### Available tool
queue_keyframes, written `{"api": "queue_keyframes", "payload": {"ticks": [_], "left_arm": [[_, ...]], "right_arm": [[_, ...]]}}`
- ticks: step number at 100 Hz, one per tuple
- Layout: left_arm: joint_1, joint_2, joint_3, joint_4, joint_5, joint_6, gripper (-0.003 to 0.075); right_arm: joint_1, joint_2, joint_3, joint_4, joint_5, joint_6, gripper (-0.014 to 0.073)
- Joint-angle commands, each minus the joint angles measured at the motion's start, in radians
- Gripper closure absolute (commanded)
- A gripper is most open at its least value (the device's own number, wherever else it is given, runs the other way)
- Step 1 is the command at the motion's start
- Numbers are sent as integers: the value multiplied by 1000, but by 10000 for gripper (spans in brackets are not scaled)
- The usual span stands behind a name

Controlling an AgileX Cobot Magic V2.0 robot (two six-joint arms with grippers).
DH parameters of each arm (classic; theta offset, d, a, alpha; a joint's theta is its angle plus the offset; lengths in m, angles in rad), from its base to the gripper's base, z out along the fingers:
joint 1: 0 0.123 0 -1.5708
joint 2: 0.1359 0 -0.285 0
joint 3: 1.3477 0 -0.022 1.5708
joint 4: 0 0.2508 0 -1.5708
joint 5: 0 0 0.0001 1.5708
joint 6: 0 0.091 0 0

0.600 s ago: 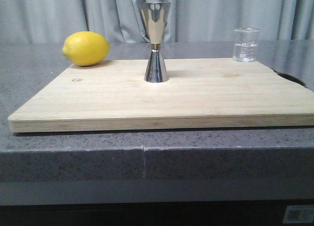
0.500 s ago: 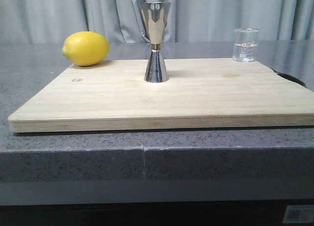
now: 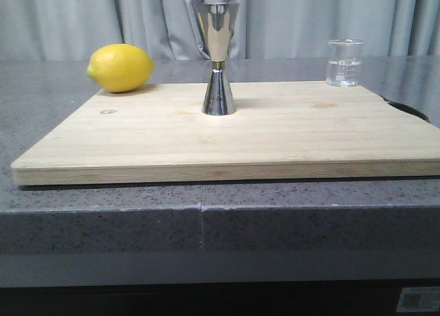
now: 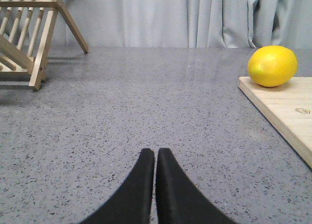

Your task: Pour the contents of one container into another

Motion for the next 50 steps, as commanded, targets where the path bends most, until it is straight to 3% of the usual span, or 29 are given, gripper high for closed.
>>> {"api": "queue_keyframes", "payload": {"ticks": [1, 24, 50], "left_arm": [[-1, -22, 28, 1, -115, -6, 739], [-1, -22, -14, -41, -236, -6, 739], [-1, 63, -228, -70, -118, -6, 739]], "right_arm": [[-6, -19, 5, -1, -82, -4, 665], [-6, -19, -49, 34, -77, -4, 665], [-6, 75, -292, 2, 141, -4, 665]]}}
